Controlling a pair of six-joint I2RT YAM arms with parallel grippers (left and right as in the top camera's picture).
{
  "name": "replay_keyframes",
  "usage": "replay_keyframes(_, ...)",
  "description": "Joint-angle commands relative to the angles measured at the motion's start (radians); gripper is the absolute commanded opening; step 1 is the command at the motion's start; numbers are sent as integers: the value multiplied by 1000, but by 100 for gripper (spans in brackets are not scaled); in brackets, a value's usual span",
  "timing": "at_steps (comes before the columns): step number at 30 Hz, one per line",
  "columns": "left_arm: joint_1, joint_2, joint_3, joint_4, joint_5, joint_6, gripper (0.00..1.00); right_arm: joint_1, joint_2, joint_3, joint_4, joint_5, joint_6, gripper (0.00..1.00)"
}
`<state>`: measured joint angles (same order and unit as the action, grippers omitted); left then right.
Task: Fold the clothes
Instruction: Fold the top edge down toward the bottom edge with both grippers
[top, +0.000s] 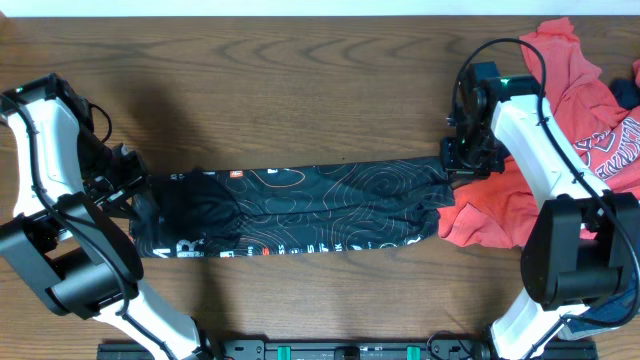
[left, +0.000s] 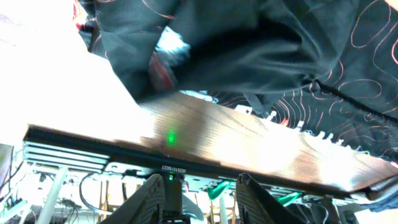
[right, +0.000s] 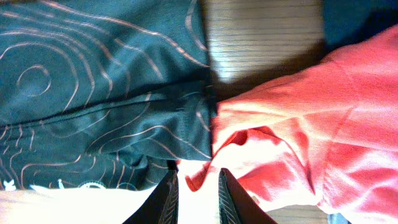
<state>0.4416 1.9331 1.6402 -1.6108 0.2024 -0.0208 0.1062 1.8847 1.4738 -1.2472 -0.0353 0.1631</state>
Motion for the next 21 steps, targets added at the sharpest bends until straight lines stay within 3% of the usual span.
replay_keyframes(1,5,-26,-7,-33,-10,8,41,-36,-3,3,6,54,66,21)
replay_keyframes(11,4,-26,-7,-13,-3,1,41,-94,74,-49,25,49,61,20)
replay_keyframes(17,4,-26,-7,20,31,0,50,-102,137,-167,125,51,63,21)
replay_keyframes(21,4,-26,-7,34,51,1,52,-154,146,-233,125,117,141,10)
